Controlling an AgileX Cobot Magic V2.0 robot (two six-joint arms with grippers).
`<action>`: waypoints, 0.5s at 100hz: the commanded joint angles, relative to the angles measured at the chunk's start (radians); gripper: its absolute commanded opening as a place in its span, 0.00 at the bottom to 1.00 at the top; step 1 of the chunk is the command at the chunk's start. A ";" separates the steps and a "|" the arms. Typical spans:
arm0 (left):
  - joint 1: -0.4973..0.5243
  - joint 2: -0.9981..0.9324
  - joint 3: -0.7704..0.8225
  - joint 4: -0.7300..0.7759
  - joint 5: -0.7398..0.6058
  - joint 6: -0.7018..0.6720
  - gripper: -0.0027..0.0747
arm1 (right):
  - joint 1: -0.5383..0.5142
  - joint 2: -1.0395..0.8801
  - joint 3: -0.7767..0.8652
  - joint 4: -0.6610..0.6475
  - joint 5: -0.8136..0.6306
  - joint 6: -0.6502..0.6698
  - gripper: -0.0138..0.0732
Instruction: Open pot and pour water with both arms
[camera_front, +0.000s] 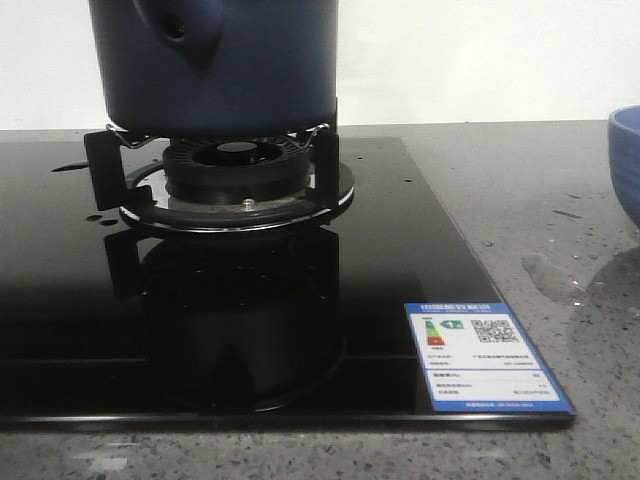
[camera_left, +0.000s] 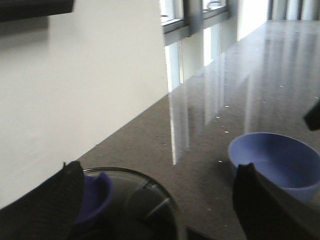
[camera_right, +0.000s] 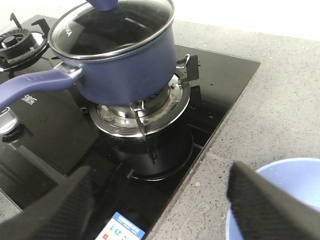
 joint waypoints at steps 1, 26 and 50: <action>-0.007 0.018 -0.033 -0.084 -0.049 0.018 0.75 | 0.001 -0.001 -0.035 0.056 -0.054 -0.013 0.79; -0.003 0.140 -0.033 -0.187 -0.046 0.148 0.75 | 0.001 -0.001 -0.035 0.058 -0.058 -0.013 0.79; 0.002 0.215 -0.036 -0.259 -0.046 0.239 0.75 | 0.022 -0.001 -0.035 0.059 -0.057 -0.013 0.79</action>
